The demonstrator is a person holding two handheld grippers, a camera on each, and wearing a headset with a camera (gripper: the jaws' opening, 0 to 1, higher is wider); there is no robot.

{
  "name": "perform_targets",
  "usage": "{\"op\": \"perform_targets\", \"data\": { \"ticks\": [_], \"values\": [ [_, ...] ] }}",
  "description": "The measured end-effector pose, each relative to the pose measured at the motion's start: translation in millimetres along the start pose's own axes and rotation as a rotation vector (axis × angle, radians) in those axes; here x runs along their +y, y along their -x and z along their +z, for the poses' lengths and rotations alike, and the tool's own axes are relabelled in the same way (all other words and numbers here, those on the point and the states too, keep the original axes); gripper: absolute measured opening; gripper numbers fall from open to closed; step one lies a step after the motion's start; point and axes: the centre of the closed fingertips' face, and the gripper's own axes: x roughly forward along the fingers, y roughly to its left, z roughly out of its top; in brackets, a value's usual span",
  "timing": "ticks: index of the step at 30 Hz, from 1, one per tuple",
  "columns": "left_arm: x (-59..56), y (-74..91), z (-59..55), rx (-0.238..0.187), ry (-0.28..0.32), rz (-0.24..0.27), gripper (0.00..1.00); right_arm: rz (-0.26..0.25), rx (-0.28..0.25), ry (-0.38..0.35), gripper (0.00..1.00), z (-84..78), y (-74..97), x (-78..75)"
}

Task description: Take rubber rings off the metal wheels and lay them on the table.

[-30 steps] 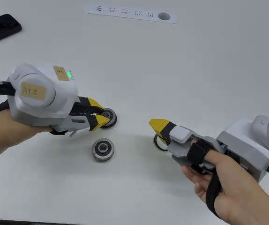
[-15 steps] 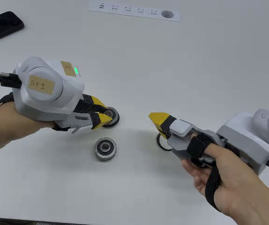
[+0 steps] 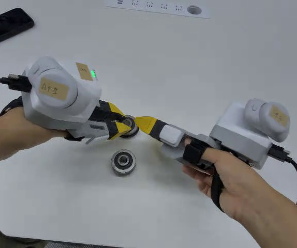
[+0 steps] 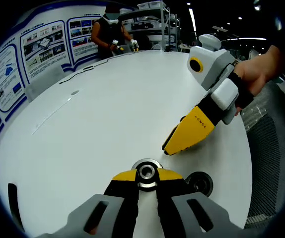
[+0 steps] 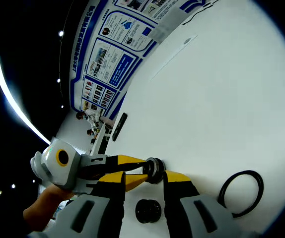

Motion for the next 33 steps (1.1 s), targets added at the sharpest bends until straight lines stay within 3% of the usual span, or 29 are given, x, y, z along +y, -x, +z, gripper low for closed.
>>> {"op": "perform_targets", "data": {
  "ticks": [16, 33],
  "values": [
    [0.7, 0.0, -0.8, -0.005, -0.009, -0.001, 0.12, 0.009, 0.012, -0.017, 0.36, -2.5, -13.2, -1.8],
    [2.9, -0.6, -3.2, -0.001, -0.015, -0.002, 0.12, 0.029, 0.013, -0.026, 0.35, -8.4, -7.0, 14.8]
  ]
}}
